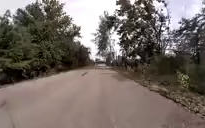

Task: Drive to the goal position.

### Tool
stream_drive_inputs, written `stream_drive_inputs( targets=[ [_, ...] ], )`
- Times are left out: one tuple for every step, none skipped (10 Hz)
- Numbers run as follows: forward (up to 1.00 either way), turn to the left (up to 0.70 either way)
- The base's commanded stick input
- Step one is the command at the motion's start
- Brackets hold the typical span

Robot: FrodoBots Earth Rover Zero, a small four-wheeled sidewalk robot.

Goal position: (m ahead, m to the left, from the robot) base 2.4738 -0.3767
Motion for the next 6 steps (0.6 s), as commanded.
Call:
stream_drive_inputs(
  targets=[
    [0.7,0.0],
    [0.7,0.0],
    [0.7,0.0],
    [0.7,0.0],
    [0.7,0.0],
    [0.7,0.0]
  ],
)
